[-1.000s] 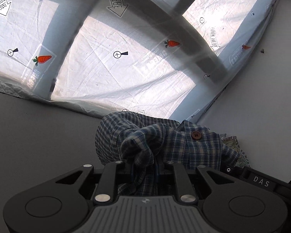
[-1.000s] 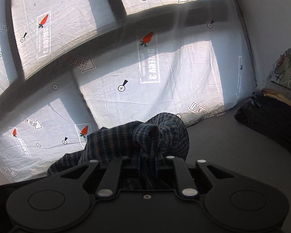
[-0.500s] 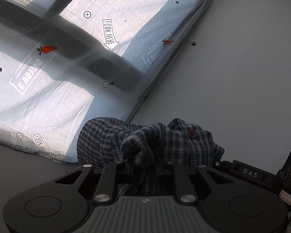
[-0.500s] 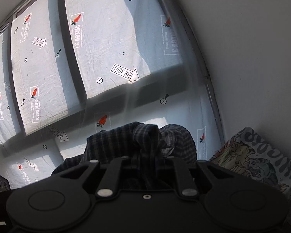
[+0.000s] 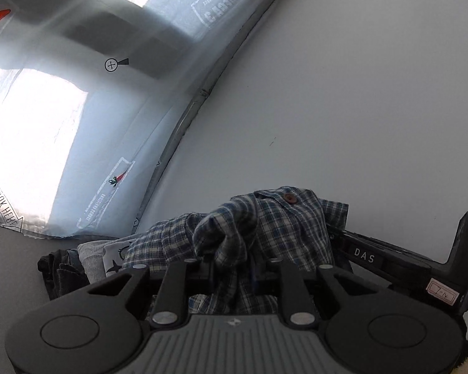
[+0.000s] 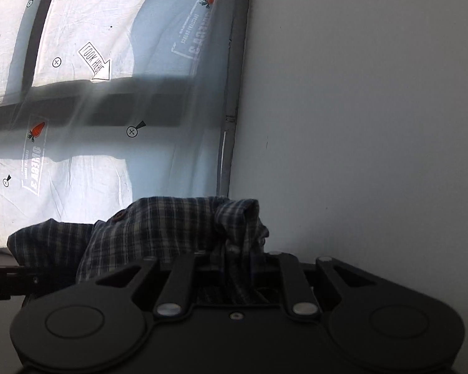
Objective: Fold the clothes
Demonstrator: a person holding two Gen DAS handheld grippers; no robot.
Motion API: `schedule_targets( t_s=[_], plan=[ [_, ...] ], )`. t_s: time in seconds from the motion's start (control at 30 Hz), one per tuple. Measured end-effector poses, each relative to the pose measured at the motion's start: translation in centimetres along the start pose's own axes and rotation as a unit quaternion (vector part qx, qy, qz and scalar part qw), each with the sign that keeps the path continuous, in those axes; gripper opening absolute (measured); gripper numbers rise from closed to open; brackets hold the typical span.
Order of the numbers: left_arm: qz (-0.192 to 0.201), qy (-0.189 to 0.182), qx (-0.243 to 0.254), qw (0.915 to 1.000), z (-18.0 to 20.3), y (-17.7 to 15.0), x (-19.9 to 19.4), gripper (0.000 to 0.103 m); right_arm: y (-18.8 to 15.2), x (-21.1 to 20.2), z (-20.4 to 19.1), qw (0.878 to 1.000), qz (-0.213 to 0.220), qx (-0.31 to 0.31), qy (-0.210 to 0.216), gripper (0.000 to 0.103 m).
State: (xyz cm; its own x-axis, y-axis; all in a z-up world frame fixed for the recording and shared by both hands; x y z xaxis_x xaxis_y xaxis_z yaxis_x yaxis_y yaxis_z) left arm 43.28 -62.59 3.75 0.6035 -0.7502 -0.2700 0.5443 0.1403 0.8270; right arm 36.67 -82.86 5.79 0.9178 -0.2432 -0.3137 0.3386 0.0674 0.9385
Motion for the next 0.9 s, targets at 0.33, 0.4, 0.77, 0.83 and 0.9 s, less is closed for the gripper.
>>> schedule_targets(
  t_s=[0.33, 0.4, 0.77, 0.83, 0.9],
  plan=[
    [-0.039, 0.043, -0.037, 0.9976, -5.1, -0.5, 5.8, 0.031, -1.6, 4.0, -3.4, 0.979, 0.054, -0.145, -0.135, 0.04],
    [-0.037, 0.048, -0.036, 0.9975, -5.0, -0.6, 5.9, 0.031, -1.2, 1.5, -4.2, 0.968, 0.098, -0.172, -0.152, 0.041],
    [-0.026, 0.067, -0.028, 0.997, -5.5, -1.2, 6.4, 0.033, -1.1, 8.8, -2.0, 0.992, 0.025, -0.114, -0.056, 0.008],
    [-0.036, 0.059, -0.051, 0.9963, -6.7, -1.4, 6.9, 0.035, -2.2, 10.2, -1.8, 0.992, 0.014, -0.115, -0.05, 0.008],
    [-0.045, 0.051, -0.074, 0.9949, -7.9, -1.8, 7.4, 0.037, -3.2, 11.5, -2.0, 0.992, 0.009, -0.113, -0.045, 0.007]
  ],
)
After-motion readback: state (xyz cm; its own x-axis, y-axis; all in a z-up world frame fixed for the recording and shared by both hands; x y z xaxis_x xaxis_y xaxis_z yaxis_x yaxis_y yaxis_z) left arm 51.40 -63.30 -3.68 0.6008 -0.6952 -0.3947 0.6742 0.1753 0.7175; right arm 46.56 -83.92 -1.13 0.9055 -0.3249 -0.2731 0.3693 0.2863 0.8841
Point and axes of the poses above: each gripper's, at about its wrist camera, not at the fingertips, and x roughly the way its jaws point, z to its right, y to its top, the point moved 3 cm from there along x, roughly the way its jaws point, and after that the axes turned 2 degrees about -z, right-handed, at the moved point
